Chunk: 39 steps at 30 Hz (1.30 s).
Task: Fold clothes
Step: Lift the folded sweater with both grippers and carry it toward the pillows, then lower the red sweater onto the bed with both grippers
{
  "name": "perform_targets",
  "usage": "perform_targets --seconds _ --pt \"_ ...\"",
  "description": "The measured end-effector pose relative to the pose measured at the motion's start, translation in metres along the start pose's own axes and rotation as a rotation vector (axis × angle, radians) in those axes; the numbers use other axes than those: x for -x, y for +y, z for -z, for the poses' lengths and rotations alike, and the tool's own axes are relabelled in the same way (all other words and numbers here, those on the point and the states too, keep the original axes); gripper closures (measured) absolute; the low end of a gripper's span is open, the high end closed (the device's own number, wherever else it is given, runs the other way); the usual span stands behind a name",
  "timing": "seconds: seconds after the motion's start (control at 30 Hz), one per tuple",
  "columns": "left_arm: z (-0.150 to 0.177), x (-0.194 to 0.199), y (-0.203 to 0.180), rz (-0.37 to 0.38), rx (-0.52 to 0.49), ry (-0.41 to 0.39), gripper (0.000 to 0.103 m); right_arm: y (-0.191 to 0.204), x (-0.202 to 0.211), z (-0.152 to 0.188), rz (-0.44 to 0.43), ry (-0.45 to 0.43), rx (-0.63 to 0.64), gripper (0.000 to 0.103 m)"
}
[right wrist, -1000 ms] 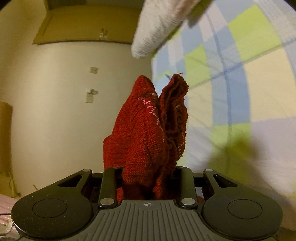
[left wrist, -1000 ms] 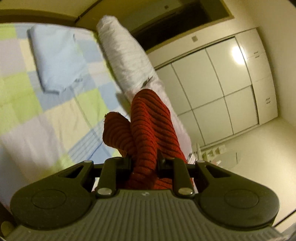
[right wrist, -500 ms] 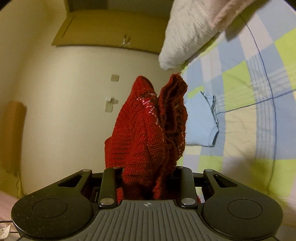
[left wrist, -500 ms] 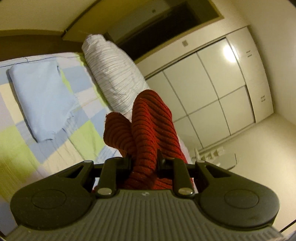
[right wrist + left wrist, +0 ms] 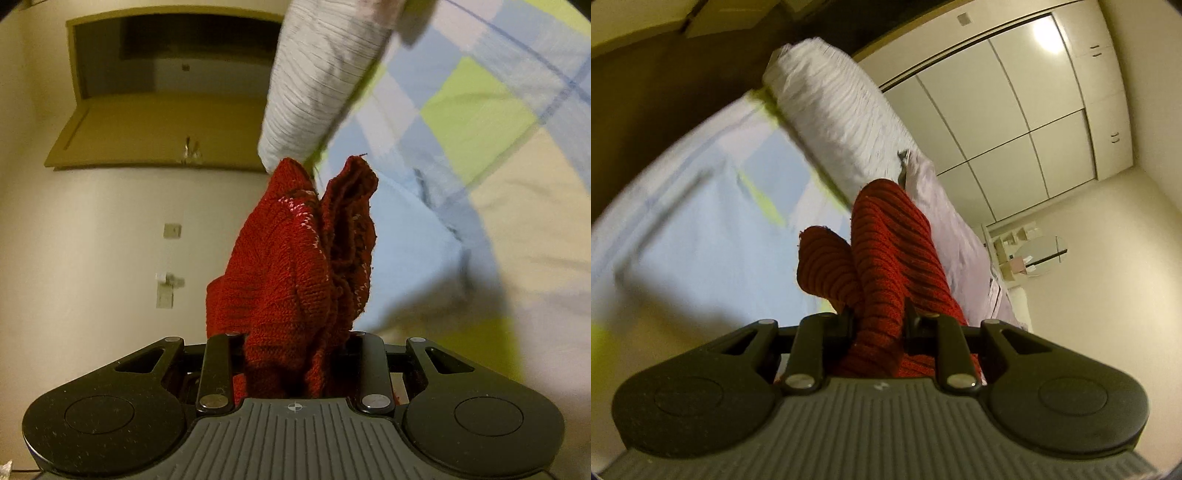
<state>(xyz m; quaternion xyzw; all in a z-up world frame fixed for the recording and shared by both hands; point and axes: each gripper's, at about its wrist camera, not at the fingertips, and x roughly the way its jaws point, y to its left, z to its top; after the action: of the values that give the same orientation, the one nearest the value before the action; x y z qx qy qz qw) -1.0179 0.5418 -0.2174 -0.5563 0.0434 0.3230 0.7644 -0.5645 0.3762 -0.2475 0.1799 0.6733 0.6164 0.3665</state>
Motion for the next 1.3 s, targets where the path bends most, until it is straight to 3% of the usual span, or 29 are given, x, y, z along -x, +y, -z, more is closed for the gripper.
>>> perform_targets --seconds 0.17,0.3,0.63,0.83,0.93,1.0,1.1,1.17,1.2,1.3 --pt "-0.069 -0.029 0.023 0.048 -0.073 -0.039 0.085 0.025 -0.073 -0.030 -0.027 -0.079 0.078 0.073" --pt "-0.094 -0.049 0.051 0.067 -0.102 -0.044 0.085 0.029 -0.111 -0.048 -0.024 -0.108 0.115 0.073" --pt "-0.077 -0.088 0.147 0.008 -0.029 0.020 0.085 -0.037 -0.158 -0.047 0.084 -0.063 0.088 0.073" --pt "-0.064 -0.107 0.178 -0.005 -0.032 0.062 0.084 -0.067 -0.165 -0.046 0.136 -0.069 0.085 0.073" --pt "-0.063 -0.115 0.185 -0.085 -0.079 0.088 0.078 -0.074 -0.164 -0.041 0.256 -0.087 0.125 0.064" --pt "-0.067 -0.111 0.181 -0.129 -0.095 0.072 0.075 -0.078 -0.166 -0.040 0.367 -0.120 0.115 0.041" --pt "-0.075 -0.087 0.165 -0.263 -0.153 0.010 0.074 -0.061 -0.152 -0.039 0.485 -0.193 0.173 0.039" --pt "-0.075 -0.072 0.143 -0.304 -0.225 -0.001 0.082 -0.045 -0.142 -0.036 0.567 -0.240 0.233 0.039" --pt "-0.074 -0.065 0.131 -0.318 -0.261 -0.001 0.085 -0.035 -0.136 -0.033 0.601 -0.263 0.282 0.040" --pt "-0.057 -0.069 0.089 -0.259 -0.389 0.098 0.087 -0.005 -0.128 -0.018 0.665 -0.291 0.425 0.040"
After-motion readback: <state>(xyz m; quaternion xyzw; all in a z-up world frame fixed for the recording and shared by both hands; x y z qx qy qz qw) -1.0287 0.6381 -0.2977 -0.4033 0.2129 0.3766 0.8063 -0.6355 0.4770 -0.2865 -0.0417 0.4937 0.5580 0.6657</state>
